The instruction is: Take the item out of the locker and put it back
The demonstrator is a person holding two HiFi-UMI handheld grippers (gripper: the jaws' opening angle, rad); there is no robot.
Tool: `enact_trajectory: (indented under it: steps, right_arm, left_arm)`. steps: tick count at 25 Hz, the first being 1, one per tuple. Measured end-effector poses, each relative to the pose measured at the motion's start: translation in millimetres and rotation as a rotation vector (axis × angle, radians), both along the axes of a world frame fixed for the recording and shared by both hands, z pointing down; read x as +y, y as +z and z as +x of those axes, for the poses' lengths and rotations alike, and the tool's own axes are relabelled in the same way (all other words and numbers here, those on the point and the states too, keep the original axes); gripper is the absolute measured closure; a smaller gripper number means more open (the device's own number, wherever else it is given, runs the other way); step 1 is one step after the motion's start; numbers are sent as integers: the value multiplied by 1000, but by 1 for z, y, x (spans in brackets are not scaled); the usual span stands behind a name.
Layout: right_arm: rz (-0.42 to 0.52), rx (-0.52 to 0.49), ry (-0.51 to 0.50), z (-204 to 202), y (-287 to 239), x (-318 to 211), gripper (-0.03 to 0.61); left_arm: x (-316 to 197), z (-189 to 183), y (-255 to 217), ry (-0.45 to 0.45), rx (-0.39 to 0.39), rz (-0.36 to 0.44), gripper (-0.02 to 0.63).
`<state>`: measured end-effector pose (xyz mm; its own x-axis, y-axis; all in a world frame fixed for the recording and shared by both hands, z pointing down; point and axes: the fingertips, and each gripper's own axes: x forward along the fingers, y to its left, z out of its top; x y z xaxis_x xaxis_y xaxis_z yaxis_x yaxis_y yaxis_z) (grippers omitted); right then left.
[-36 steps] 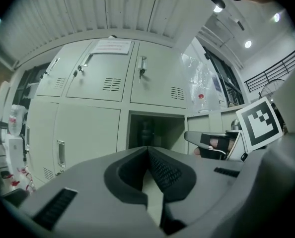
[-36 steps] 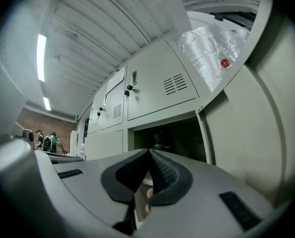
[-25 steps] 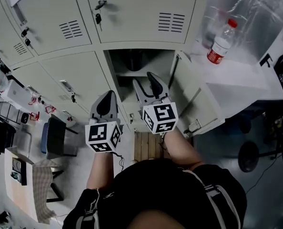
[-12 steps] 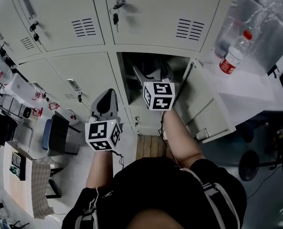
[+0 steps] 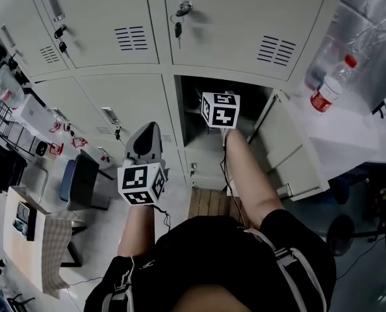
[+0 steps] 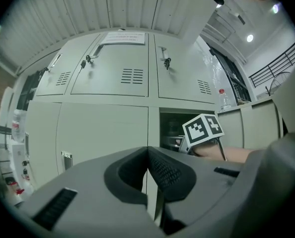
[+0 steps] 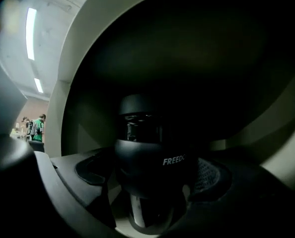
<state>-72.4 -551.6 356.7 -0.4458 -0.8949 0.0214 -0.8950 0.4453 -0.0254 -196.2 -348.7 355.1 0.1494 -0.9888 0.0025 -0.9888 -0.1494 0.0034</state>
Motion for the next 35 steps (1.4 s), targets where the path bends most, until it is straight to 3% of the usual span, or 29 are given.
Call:
enact_trajectory:
  steps: [4,10,24,35]
  right_arm:
    - [4,18,6,-3,0,-9,141]
    - [-20,0,-14,2,0,-3,132]
    - [-67,-5,-48,23,1,68,133]
    - [-117,23,-117,32,43,125,133]
  left_arm:
    - [-1,-4,1,0,2,-2,601]
    - [-1,-5,2,12,7,-6,600]
    - [-1,14,12,68,34,-22,601]
    - [22,34,22,96,39,-47,600]
